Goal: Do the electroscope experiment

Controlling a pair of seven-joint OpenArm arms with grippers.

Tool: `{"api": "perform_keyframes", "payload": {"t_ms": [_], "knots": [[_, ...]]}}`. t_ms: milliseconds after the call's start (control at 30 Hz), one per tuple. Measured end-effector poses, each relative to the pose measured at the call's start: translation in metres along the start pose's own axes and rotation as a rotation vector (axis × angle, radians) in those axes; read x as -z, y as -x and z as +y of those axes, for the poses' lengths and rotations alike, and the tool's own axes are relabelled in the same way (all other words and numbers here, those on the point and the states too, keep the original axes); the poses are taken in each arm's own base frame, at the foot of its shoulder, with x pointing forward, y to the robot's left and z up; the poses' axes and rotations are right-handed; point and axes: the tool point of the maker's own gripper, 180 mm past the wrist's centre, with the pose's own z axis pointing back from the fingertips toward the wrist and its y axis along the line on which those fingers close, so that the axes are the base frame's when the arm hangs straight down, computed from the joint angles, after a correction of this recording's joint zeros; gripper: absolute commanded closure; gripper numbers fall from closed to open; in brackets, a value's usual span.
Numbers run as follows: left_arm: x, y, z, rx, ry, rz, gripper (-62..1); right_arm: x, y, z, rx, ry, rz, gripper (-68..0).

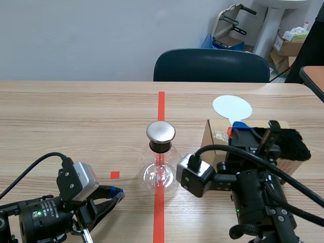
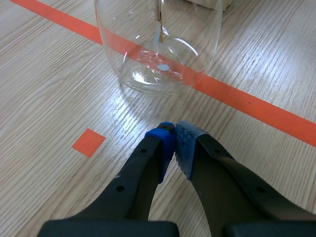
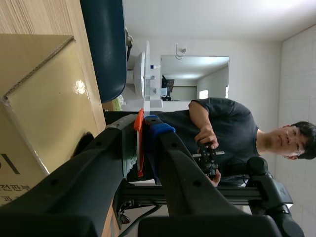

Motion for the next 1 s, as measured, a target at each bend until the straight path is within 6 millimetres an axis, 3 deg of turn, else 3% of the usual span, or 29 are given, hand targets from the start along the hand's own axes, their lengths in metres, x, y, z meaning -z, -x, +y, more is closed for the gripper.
{"api": "perform_keyframes", "payload": {"t_ms": [267, 767, 1000], "knots": [[0.000, 0.000, 0.000, 0.000, 0.000, 0.000, -4.0, 0.000, -0.002, 0.000, 0.000, 0.000, -0.013, -0.4], [0.000, 0.000, 0.000, 0.000, 0.000, 0.000, -4.0, -0.016, -0.075, 0.000, 0.000, 0.000, -0.428, -0.4], [0.000, 0.000, 0.000, 0.000, 0.000, 0.000, -4.0, -0.029, -0.098, 0.000, 0.000, 0.000, -0.574, -0.4]]}}
